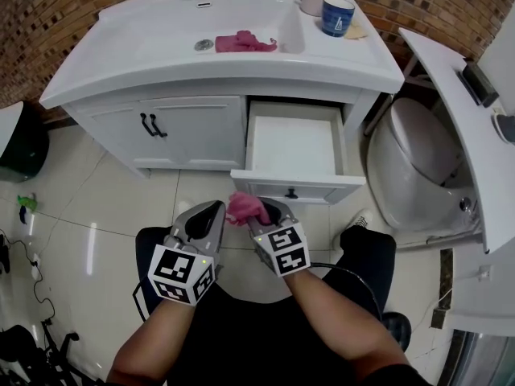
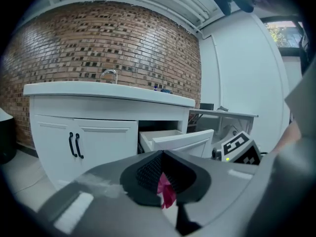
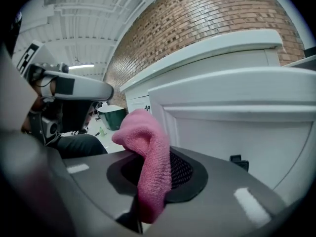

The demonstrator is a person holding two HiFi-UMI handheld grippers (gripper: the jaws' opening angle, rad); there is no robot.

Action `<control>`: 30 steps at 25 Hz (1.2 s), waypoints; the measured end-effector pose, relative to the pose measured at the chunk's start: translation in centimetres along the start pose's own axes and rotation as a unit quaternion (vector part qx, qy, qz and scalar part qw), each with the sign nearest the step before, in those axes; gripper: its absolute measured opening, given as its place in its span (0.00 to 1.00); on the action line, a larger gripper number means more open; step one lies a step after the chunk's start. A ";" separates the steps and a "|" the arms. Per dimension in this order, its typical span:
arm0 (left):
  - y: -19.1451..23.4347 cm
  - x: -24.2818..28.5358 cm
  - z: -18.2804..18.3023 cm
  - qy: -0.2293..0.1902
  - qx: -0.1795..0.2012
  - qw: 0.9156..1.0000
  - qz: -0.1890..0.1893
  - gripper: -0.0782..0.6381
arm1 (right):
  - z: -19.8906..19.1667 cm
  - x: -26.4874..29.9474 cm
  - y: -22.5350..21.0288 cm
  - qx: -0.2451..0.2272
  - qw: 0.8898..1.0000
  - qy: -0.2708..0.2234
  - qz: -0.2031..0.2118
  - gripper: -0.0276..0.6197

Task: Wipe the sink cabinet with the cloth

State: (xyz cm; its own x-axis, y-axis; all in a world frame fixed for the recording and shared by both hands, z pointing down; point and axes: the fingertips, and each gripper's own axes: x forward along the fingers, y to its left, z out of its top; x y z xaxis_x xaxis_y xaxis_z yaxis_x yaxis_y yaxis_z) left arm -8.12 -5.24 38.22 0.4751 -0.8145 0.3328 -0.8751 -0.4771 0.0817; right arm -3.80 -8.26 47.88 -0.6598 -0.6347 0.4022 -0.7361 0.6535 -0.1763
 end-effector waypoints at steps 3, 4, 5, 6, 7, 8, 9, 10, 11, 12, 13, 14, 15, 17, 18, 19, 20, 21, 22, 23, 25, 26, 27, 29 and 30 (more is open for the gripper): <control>0.2 -0.1 -0.3 0.000 0.000 1.000 -0.005 0.12 | -0.3 0.3 -1.0 0.010 1.000 0.004 -0.016 0.17; 0.2 0.0 -0.3 -0.001 -0.002 1.000 -0.007 0.12 | -0.4 0.1 -1.3 0.010 1.000 0.005 -0.020 0.17; 0.2 0.0 -0.3 -0.002 -0.004 1.000 -0.009 0.12 | -0.5 -0.2 -1.6 0.009 1.000 0.005 -0.025 0.17; 0.2 0.1 -0.3 -0.004 -0.006 1.000 -0.011 0.12 | -0.6 -0.5 -1.9 0.008 1.000 0.006 -0.029 0.17; 0.2 0.3 -0.2 -0.006 -0.009 1.000 -0.012 0.12 | -0.7 -0.9 -2.3 0.007 0.999 0.006 -0.034 0.17; 0.1 0.4 -0.1 -0.008 -0.012 1.000 -0.014 0.12 | -0.9 -1.4 -2.7 0.007 0.999 0.006 -0.039 0.17; 0.1 0.6 0.0 -0.010 -0.016 1.000 -0.015 0.12 | -1.1 -1.9 -3.2 0.008 0.999 0.007 -0.045 0.17; -0.1 0.8 0.0 -0.011 -0.019 1.000 -0.017 0.12 | -1.4 -2.4 -3.8 0.010 0.999 0.008 -0.053 0.17; -0.2 1.0 0.1 -0.012 -0.021 1.000 -0.019 0.12 | -1.6 -2.8 -4.4 0.013 0.998 0.010 -0.061 0.17; -0.4 1.2 0.1 -0.012 -0.023 0.999 -0.021 0.12 | -1.9 -3.3 -5.1 0.017 0.997 0.011 -0.069 0.17; -0.6 1.4 0.2 -0.014 -0.024 0.999 -0.023 0.12 | -2.2 -3.8 -5.8 0.021 0.997 0.012 -0.076 0.17; -0.9 1.6 0.3 -0.015 -0.025 0.999 -0.024 0.12 | -2.5 -4.3 -6.4 0.023 0.996 0.013 -0.084 0.17; -1.1 1.8 0.4 -0.017 -0.026 0.999 -0.026 0.12 | -2.8 -4.8 -7.1 0.024 0.995 0.014 -0.091 0.17; -1.6 2.3 0.5 -0.019 -0.027 0.999 -0.028 0.12 | -3.0 -6.0 -8.2 0.027 0.994 0.010 -0.104 0.17; -1.9 2.5 0.5 -0.019 -0.027 0.999 -0.029 0.12 | -3.0 -6.6 -8.8 0.028 0.993 0.008 -0.111 0.17; -2.2 2.8 0.5 -0.018 -0.027 0.999 -0.031 0.12 | -3.0 -7.2 -9.4 0.028 0.993 0.006 -0.118 0.17; -2.6 3.1 0.4 -0.017 -0.027 0.999 -0.033 0.12 | -3.1 -7.8 -10.1 0.030 0.992 0.004 -0.125 0.17; -2.9 3.3 0.4 -0.016 -0.026 0.999 -0.035 0.12 | -3.2 -8.4 -10.7 0.032 0.991 0.001 -0.134 0.17; -3.3 3.6 0.3 -0.015 -0.026 0.999 -0.038 0.12 | -3.3 -9.0 -11.5 0.037 0.989 -0.001 -0.142 0.17; -3.7 3.9 0.3 -0.014 -0.027 0.999 -0.041 0.12 | -3.4 -9.6 -12.2 0.042 0.988 -0.005 -0.150 0.17; -4.5 4.3 0.2 -0.012 -0.032 0.998 -0.046 0.12 | -3.6 -10.7 -13.8 0.053 0.984 -0.013 -0.167 0.17; -4.9 4.6 0.1 -0.011 -0.034 0.998 -0.048 0.12 | -3.7 -11.3 -14.5 0.059 0.983 -0.016 -0.175 0.17; -5.3 4.8 0.0 -0.009 -0.035 0.998 -0.051 0.12 | -3.8 -11.9 -15.3 0.064 0.981 -0.020 -0.184 0.17; -6.1 5.2 0.0 -0.006 -0.032 0.998 -0.056 0.12 | -4.0 -13.1 -16.7 0.074 0.977 -0.026 -0.200 0.17; -6.4 5.3 0.0 -0.006 -0.031 0.998 -0.059 0.12 | -4.3 -13.5 -17.3 0.077 0.975 -0.027 -0.208 0.17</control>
State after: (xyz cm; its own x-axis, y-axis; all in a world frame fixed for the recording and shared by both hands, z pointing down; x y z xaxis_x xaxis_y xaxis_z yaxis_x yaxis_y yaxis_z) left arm 0.03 -6.50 39.50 0.5759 -0.7577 0.3069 -0.8168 -0.5488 0.1778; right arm 18.48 -9.20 49.32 -0.3042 -0.8548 0.4205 -0.9526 0.2686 -0.1430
